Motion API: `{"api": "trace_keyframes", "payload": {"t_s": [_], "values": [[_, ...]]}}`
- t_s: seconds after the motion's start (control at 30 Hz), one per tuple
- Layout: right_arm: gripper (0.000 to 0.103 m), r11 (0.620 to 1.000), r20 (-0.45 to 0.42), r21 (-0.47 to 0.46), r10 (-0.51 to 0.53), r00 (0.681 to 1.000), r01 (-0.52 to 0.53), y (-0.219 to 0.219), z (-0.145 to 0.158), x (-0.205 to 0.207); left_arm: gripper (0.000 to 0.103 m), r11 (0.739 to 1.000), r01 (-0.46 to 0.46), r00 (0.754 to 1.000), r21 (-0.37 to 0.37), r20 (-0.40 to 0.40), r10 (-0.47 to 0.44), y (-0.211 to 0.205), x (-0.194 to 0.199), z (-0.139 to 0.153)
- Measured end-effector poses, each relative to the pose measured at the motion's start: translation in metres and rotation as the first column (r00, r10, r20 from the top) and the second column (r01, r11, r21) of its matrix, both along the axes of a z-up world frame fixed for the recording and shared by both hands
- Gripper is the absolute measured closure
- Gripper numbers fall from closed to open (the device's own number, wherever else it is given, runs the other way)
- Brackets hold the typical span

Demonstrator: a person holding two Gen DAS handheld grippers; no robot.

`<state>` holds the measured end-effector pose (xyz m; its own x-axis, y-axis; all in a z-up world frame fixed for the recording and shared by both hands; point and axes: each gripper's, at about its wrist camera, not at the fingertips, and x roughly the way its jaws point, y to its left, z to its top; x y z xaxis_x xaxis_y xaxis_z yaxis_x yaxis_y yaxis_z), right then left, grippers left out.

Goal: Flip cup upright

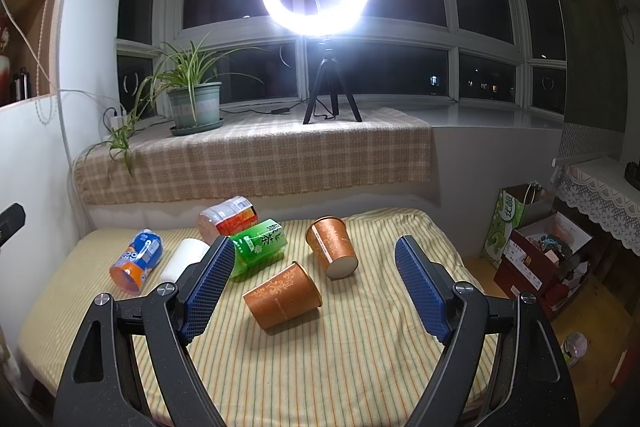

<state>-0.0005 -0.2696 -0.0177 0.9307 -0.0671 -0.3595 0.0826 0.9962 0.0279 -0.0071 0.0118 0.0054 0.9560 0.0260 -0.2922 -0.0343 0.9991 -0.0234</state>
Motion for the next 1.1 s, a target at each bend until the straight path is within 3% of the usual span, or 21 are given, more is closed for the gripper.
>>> {"api": "trace_keyframes", "payload": {"t_s": [0.9, 1.1], "values": [[0.021, 1.000, -0.019, -0.005, 0.000, 1.000, 0.000, -0.001, -0.007, 0.006, 0.000, 1.000, 0.009, 1.000, -0.003, -0.026, -0.009, -0.011, 0.013, -0.006], [0.021, 1.000, -0.034, -0.006, -0.007, 0.999, 0.007, -0.004, -0.014, 0.012, 0.000, 0.999, 0.024, 0.997, -0.027, -0.074, -0.026, 0.003, 0.026, -0.010]]}}
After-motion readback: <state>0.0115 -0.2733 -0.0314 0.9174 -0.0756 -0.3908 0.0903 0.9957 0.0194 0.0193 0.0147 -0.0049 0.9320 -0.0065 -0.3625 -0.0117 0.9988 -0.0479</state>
